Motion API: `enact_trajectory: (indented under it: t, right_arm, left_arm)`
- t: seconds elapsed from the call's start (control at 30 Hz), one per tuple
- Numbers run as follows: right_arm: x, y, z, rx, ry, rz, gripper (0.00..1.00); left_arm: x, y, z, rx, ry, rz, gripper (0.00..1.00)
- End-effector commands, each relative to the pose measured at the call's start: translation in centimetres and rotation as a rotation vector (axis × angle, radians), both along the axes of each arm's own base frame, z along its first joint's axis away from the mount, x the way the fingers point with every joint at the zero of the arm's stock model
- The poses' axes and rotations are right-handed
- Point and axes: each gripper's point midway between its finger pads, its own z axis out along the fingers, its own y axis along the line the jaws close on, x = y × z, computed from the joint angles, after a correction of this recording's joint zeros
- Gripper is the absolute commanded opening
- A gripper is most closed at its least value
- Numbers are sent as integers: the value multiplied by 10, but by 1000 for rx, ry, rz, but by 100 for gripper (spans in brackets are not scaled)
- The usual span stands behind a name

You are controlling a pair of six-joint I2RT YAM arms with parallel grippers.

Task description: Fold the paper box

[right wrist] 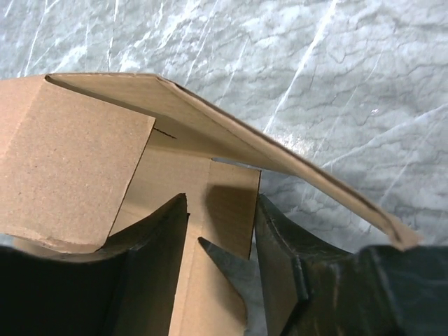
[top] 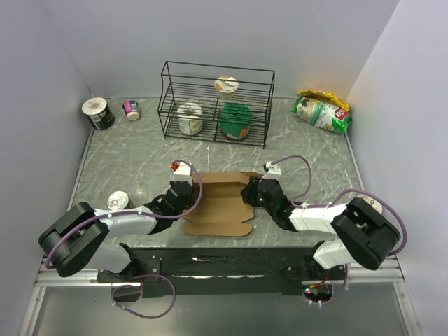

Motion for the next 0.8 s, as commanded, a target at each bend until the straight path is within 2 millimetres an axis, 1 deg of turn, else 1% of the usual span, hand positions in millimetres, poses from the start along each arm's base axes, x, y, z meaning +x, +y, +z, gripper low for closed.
enact_trajectory:
  t: [0.0, 0.07, 0.13, 0.2, 0.33, 0.47, 0.53, 0.63, 0.77]
  right_arm:
    - [19, 6, 27, 1, -105, -31, 47]
    - [18, 10, 27, -5, -99, -23, 40]
    - [19, 13, 27, -9, -100, -20, 36]
    - [17, 19, 28, -18, -103, -6, 35]
    - [18, 30, 30, -20, -100, 1, 26]
    - [15, 40, 26, -54, -88, 4, 25]
    - [13, 46, 21, -75, -70, 11, 24]
    - [14, 50, 13, -100, -46, 5, 23]
    - [14, 54, 10, -110, -42, 13, 23]
  left_arm:
    - [-1, -12, 4, -25, 7, -46, 9]
    - [-1, -13, 3, -25, 8, -50, 9]
    - [-1, -13, 2, -21, 13, -51, 9]
    - [-1, -15, 1, -22, 18, -58, 9]
    - [-1, -19, 0, -24, 25, -70, 8]
    - [-1, -19, 0, -27, 27, -75, 8]
    - [-2, -21, 0, -30, 27, -79, 8]
    - [-2, -23, -1, -36, 31, -89, 8]
    - [-2, -25, 0, -39, 31, -95, 7]
